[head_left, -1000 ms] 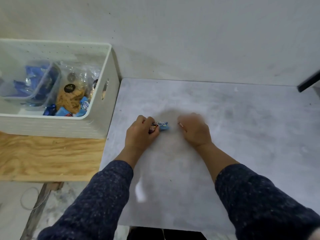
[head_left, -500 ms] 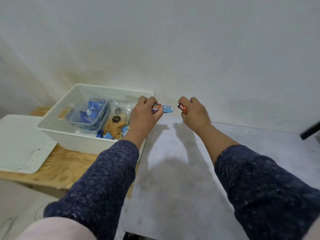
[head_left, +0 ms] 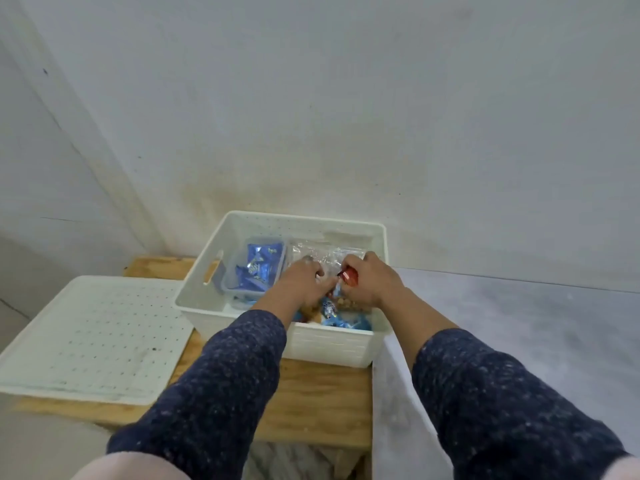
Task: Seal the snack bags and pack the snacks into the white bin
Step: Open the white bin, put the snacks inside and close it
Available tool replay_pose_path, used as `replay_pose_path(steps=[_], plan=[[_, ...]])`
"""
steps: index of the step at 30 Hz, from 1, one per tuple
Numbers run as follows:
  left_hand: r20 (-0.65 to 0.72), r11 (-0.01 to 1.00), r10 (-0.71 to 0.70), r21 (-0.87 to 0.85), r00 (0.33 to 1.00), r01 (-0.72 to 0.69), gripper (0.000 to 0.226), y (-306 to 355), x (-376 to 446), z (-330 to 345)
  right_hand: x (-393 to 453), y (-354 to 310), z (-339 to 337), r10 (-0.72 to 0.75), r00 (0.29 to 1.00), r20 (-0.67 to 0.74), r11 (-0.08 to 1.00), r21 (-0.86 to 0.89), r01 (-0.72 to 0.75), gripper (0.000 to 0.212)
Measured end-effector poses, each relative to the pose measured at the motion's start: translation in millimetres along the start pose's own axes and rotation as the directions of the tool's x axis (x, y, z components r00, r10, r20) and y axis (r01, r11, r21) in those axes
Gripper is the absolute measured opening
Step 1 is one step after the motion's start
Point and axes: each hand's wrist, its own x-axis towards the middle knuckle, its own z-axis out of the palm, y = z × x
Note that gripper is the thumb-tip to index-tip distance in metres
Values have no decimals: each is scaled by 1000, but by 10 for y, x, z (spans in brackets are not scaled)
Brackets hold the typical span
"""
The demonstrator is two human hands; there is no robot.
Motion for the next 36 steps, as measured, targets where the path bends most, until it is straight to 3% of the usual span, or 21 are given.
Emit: replay_pose_path(steps=[3,5,10,14,19,25,31,36], plan=[[180,1000,10,23,984,-14,62,-114,58,86,-24,-44,55,32,993,111,999,-24,-29,67],[199,999,20,37,980,-28,63,-146,65,84,-40,-71,39,62,992,108,998,-4,-62,71],[102,990,73,115,992,-84,63,-157,-13,-102,-75,-181,-115,101,990,101,994,-63,-95,67],[-51,987,34,156,998,-26,58,-229,-196,-374,-122,-337,-280,79,994,81,992,-100,-71,63],[-252,991,-92,70,963,113,55,-533,-605,-706,-236,-737,-417,-69,997,34,993,-97,72,64],[-405,955,-292,-83,866,283,52,-1068,-1433,-789,-482,-1365,-254,-277,961,2,961,5,277,52],[-393,847,-531,-232,751,478,54,-1673,-2135,-511,-682,-2009,279,-432,900,51,900,93,427,52],[-289,731,-677,-366,676,576,61,-2262,-2340,-185,-671,-2472,975,-419,900,118,902,165,398,59]])
